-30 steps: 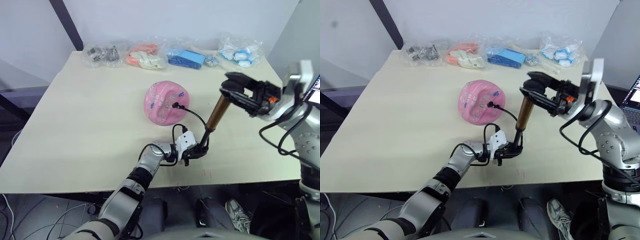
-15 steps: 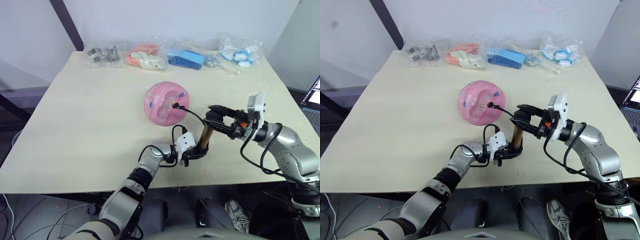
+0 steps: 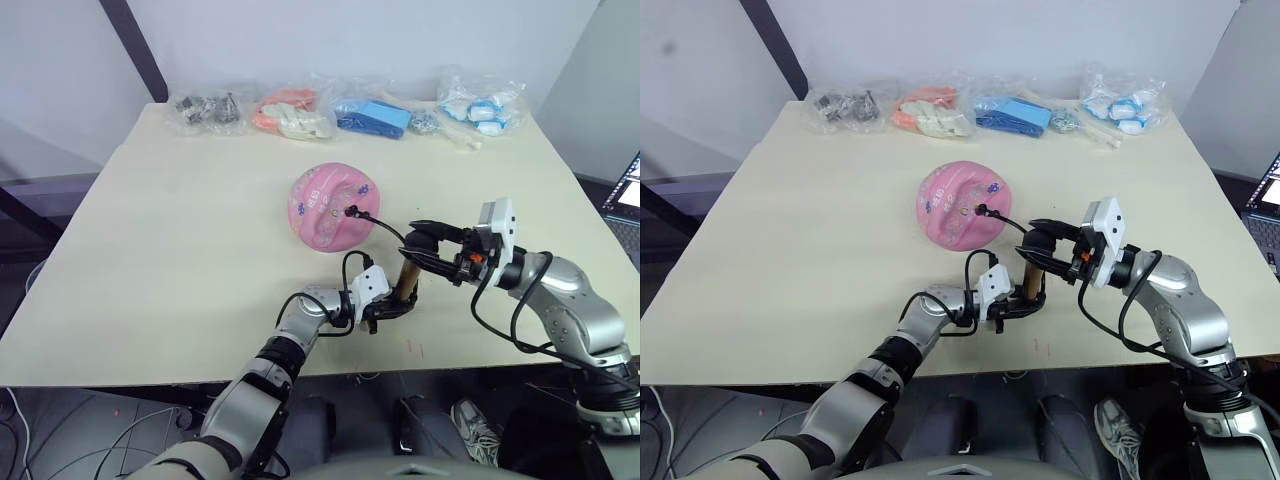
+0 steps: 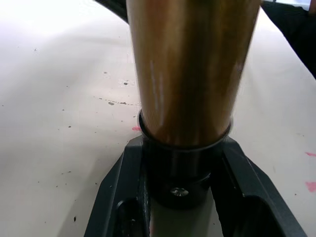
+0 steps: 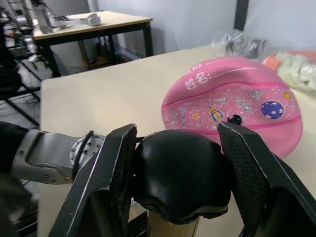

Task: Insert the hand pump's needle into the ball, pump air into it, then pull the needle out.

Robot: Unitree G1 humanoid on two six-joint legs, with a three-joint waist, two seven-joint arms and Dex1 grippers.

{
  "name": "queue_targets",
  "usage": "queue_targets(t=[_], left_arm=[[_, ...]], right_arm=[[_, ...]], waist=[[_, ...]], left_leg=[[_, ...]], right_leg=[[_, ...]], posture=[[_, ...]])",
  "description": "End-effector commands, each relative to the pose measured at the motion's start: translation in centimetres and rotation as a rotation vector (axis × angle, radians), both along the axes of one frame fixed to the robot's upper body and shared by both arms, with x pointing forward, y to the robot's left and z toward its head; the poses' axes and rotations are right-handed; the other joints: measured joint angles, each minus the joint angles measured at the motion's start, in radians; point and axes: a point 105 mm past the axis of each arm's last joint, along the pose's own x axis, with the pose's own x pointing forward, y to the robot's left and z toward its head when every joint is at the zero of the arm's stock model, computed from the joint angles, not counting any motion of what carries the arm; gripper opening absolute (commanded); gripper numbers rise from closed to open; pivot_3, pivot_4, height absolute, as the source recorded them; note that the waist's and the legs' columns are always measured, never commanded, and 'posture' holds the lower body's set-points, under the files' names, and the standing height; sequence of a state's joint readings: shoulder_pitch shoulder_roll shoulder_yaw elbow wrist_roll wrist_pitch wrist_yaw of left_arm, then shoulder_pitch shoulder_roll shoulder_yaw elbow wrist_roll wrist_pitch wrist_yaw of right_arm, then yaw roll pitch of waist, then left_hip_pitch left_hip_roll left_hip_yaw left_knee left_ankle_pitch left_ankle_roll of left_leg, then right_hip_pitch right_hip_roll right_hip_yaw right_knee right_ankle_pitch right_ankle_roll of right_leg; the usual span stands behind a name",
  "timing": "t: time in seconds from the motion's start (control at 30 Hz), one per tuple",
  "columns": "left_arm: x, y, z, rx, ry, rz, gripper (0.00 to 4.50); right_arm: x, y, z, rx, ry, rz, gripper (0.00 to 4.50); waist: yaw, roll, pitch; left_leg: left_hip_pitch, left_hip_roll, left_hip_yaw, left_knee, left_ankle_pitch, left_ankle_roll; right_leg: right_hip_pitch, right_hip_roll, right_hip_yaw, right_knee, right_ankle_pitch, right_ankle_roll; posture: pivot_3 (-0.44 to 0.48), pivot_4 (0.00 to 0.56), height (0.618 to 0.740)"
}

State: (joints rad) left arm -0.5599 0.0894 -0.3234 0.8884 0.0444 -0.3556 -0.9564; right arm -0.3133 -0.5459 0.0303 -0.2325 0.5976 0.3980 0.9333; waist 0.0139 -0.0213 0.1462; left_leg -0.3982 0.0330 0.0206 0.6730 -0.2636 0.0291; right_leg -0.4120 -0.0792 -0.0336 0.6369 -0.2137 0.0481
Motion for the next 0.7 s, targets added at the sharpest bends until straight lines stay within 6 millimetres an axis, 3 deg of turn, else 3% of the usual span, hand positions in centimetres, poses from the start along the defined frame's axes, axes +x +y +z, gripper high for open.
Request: queue_targets(t=[0.03, 0.27, 0.5, 0.7], left_arm=[[-1.1, 1.0, -2.8, 0.096, 0.017, -0.012, 1.12], [-1.4, 1.4, -3.7, 0.119, 0.039, -0.002, 1.12], [-1.7, 1.7, -4.3, 0.129, 0.059, 0.001, 1.12], [-1.7, 1.9, -4.6, 0.14, 0.067, 0.001, 1.12]], right_arm=[[-1.1, -0.1, 4.1, 0.028, -0.119, 0.062, 2.09], [-1.6, -0.6, 7.8, 0.052, -0.175, 0.102, 2.09], [-1.8, -2.4, 13.0, 0.123, -0.226, 0.135, 2.09], [-1.6, -2.4, 12.9, 0.112, -0.207, 0.14, 2.09]], waist=[[0.001, 0.001, 0.001], [0.001, 0.001, 0.001], [0.001, 0.003, 0.002], [0.0, 0.003, 0.001]], left_leg=[[0.0, 0.0, 0.0, 0.0, 0.0, 0.0], [0.0, -0.001, 0.0, 0.0, 0.0, 0.0], [0.0, -0.001, -0.001, 0.0, 0.0, 0.0], [0.0, 0.0, -0.001, 0.0, 0.0, 0.0]], right_leg=[[0.0, 0.0, 0.0, 0.0, 0.0, 0.0], [0.0, -0.001, 0.0, 0.0, 0.0, 0.0], [0.0, -0.001, -0.001, 0.0, 0.0, 0.0], [0.001, -0.001, -0.001, 0.0, 0.0, 0.0]], posture=[[0.0, 0.15, 0.74], [0.0, 0.15, 0.74], [0.0, 0.15, 0.74], [0.0, 0.15, 0.74]])
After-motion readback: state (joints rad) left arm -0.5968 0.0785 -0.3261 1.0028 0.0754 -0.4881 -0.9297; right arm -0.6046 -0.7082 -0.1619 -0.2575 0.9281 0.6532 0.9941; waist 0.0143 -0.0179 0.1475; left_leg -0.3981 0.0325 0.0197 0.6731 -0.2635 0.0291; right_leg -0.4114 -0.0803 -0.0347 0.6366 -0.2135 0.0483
